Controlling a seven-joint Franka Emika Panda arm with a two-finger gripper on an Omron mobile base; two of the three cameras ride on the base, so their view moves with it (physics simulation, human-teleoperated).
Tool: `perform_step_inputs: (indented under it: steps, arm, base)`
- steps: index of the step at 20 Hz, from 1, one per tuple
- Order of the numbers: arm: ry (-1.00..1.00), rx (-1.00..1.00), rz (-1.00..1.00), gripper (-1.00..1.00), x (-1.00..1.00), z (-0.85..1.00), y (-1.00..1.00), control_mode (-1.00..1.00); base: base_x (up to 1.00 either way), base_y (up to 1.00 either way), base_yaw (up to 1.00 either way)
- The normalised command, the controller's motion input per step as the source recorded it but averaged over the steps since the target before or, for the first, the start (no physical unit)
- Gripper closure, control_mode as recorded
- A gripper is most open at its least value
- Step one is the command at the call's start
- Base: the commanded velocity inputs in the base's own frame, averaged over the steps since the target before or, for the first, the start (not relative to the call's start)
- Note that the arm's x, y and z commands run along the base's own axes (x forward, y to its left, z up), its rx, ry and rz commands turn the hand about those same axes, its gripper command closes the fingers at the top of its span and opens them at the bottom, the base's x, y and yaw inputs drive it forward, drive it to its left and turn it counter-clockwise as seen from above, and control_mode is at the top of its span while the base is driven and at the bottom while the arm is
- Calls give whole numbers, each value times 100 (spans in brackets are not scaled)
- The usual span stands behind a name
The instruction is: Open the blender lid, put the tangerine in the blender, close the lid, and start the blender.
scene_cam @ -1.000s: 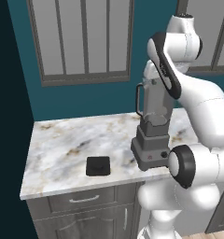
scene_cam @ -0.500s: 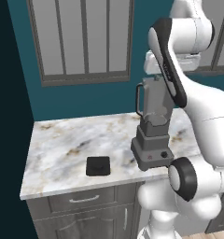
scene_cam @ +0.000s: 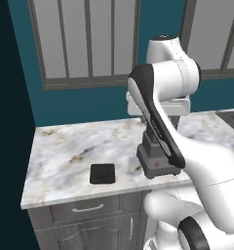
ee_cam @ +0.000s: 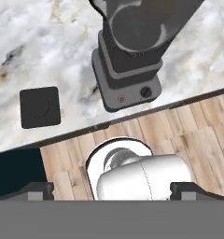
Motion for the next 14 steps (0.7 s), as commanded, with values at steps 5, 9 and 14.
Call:
perform_step_inputs:
  steps: [5,9,14]
  arm:
    - [19,0,-24,-100,-16,-100,100,-100]
    - [26,1,-19,-100,34,-85,49,-100]
    - [17,0,-7,-100,58,-60,6,-100]
  base:
    - [0,0,0]
    - [0,0,0]
    - [0,0,0]
